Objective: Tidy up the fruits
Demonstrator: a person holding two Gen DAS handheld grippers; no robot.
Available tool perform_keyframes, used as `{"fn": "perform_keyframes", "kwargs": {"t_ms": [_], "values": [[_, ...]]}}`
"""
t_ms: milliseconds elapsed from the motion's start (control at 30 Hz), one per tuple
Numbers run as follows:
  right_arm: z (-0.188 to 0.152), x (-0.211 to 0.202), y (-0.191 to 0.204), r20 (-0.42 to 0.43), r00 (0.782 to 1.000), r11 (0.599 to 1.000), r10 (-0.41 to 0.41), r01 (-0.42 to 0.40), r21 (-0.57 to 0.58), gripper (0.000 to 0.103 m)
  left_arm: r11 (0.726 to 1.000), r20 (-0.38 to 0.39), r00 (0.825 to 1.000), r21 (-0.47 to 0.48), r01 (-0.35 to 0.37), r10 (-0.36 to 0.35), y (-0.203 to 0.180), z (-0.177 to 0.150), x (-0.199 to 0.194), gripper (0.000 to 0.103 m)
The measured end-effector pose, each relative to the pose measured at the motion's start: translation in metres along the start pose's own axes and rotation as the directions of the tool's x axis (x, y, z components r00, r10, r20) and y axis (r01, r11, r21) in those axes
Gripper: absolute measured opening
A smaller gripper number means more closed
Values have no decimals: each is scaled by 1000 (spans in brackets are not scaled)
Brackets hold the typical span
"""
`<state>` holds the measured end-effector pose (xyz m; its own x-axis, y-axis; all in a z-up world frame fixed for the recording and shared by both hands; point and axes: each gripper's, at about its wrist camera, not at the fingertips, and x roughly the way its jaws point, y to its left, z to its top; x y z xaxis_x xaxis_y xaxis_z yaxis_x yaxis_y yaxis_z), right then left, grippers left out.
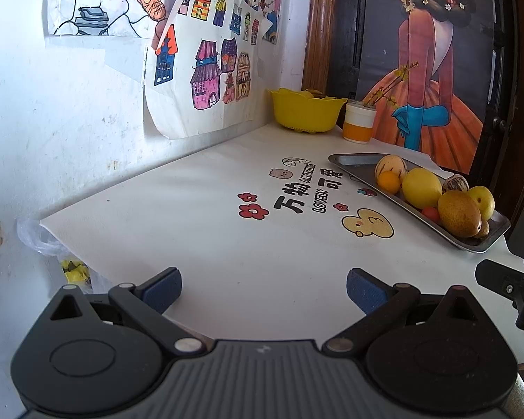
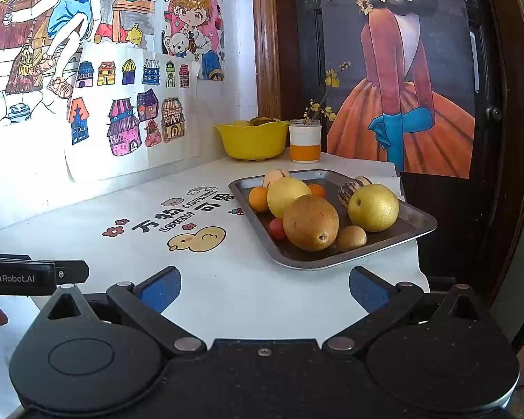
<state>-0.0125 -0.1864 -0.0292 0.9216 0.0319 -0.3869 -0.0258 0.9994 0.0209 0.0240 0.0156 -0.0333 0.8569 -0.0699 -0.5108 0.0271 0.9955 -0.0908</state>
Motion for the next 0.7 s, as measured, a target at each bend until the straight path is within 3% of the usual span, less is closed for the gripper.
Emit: {"fn": "perform_keyframes", "kwargs": {"t_ms": [567, 700], "values": [[0, 1, 0, -4, 1000, 1000, 0, 0, 1, 102, 1000, -1, 1000, 1, -1, 1, 0, 0, 0, 103], [-3, 1, 1, -8, 1000, 1000, 0, 0, 2, 102, 999, -18, 999, 39, -29, 30, -5, 0, 1, 103]]}}
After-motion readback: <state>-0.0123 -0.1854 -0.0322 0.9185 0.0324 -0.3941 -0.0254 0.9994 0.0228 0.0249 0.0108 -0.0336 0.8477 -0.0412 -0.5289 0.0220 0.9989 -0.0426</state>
